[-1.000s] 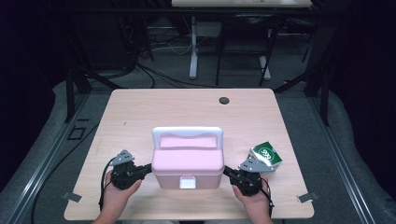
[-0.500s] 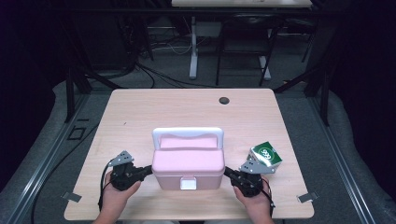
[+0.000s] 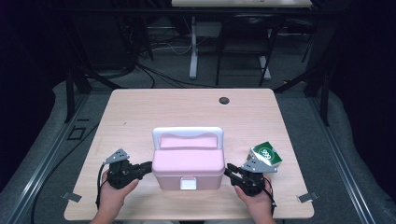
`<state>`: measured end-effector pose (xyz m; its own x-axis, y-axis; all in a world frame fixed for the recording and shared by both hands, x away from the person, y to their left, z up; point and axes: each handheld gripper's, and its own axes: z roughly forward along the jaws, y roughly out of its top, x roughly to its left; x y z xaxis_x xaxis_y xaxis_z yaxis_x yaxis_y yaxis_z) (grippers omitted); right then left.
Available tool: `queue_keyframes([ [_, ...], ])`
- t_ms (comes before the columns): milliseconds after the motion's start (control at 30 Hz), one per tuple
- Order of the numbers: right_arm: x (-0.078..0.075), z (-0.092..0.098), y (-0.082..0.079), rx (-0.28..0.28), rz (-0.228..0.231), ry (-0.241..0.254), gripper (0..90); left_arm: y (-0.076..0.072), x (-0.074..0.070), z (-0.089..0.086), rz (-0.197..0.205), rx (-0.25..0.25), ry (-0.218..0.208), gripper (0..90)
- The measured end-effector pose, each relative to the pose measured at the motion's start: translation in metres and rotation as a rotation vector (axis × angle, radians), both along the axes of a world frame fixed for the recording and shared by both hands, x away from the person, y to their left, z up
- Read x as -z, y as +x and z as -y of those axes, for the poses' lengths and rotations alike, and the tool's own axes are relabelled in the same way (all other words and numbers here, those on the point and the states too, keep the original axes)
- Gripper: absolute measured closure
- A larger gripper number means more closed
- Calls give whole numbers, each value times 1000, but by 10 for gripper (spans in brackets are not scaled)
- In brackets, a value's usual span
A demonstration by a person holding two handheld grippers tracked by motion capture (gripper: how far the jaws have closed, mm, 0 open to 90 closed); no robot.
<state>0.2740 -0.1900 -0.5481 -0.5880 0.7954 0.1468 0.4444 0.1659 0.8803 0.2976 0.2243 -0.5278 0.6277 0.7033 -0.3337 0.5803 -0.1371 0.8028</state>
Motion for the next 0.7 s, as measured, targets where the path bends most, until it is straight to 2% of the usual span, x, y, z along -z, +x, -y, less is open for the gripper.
queue_keyframes([
  [100,-3,1,1,5,-4,-18,657,0,-3,-1,8,-3,3,724],
  [233,-6,4,4,21,-1,8,570,3,-11,-5,13,-15,-29,689],
  [300,-8,5,5,24,-2,19,542,5,-14,-7,19,-18,-28,684],
  [367,-12,6,5,20,-4,19,533,5,-17,-8,25,-23,-30,680],
  [433,-17,7,6,17,20,15,520,5,-21,-8,34,-27,-14,657],
  [533,-22,8,6,9,36,14,524,5,-24,-8,40,-26,-20,638],
  [567,-27,8,7,4,41,0,535,5,-27,-8,48,-25,-18,635],
  [667,-31,9,8,4,66,10,533,6,-31,-8,49,-23,-12,620],
  [700,-34,10,9,2,60,14,532,7,-32,-8,49,-25,-12,608],
])
